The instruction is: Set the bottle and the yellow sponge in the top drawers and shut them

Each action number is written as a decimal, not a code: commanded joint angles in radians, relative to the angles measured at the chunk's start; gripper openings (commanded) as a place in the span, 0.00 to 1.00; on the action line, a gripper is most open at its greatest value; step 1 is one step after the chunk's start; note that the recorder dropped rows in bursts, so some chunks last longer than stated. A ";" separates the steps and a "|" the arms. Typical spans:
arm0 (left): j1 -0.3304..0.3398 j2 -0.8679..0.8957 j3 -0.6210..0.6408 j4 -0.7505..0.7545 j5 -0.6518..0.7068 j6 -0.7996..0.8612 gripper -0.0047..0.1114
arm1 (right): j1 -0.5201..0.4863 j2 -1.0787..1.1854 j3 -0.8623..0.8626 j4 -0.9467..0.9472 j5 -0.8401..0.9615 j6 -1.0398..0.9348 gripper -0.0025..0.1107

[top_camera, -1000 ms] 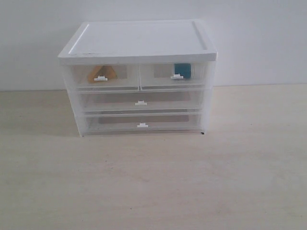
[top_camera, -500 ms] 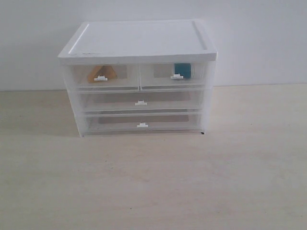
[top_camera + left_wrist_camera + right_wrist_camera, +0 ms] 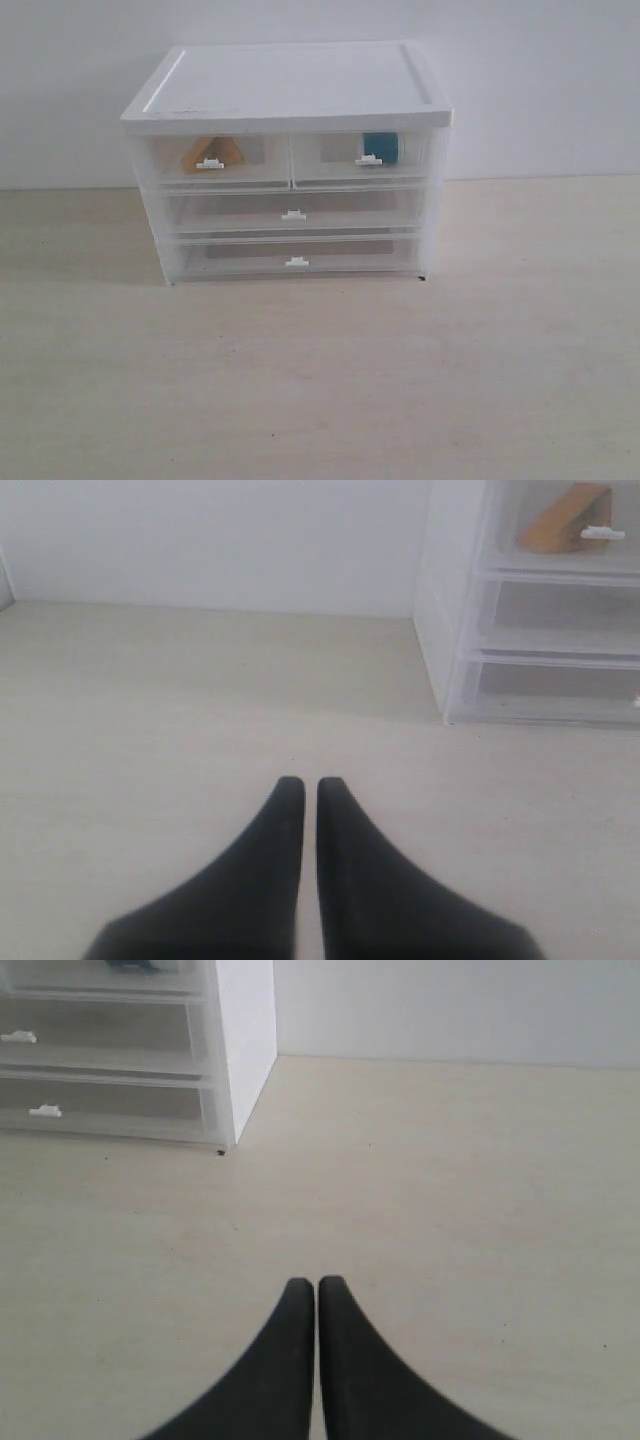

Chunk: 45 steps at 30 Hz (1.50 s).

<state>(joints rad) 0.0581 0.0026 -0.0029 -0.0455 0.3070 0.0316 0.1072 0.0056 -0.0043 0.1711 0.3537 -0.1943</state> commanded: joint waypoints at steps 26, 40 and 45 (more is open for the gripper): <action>0.002 -0.003 0.003 0.005 -0.001 -0.001 0.08 | -0.007 -0.006 0.004 -0.012 0.009 0.039 0.02; 0.002 -0.003 0.003 0.005 -0.001 -0.001 0.08 | -0.007 -0.006 0.004 -0.010 0.009 0.039 0.02; 0.002 -0.003 0.003 0.005 -0.001 -0.001 0.08 | -0.007 -0.006 0.004 -0.010 0.009 0.039 0.02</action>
<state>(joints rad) 0.0581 0.0026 -0.0029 -0.0439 0.3070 0.0316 0.1072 0.0050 0.0001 0.1654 0.3602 -0.1530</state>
